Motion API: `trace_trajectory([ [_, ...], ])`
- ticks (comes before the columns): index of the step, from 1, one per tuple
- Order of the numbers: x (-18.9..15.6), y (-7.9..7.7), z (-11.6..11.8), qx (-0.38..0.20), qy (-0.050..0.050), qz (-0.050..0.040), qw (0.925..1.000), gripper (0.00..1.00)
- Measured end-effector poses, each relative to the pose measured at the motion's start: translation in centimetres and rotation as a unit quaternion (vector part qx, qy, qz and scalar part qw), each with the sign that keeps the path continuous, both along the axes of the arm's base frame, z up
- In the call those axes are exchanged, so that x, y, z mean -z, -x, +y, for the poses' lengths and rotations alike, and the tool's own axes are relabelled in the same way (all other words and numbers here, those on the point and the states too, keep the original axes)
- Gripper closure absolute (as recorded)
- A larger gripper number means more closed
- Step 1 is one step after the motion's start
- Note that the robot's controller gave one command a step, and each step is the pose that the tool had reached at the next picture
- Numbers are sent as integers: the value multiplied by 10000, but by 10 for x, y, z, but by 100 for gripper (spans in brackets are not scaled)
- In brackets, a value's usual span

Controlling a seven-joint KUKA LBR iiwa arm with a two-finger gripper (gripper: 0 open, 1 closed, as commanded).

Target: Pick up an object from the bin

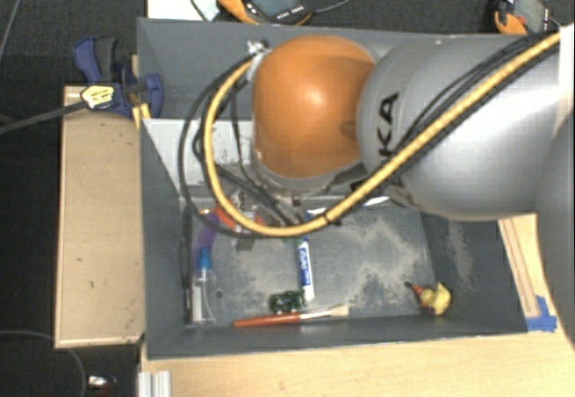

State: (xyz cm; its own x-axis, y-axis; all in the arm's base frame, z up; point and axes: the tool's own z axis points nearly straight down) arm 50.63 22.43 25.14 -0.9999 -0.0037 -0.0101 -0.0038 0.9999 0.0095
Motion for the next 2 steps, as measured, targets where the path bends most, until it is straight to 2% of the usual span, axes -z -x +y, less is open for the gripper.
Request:
trace_trajectory([
  [1, 101, 7, -3, 611, -1, 7, 9981, 100],
  [2, 75, -8, -5, 44, -12, -46, 10000, 100],
])
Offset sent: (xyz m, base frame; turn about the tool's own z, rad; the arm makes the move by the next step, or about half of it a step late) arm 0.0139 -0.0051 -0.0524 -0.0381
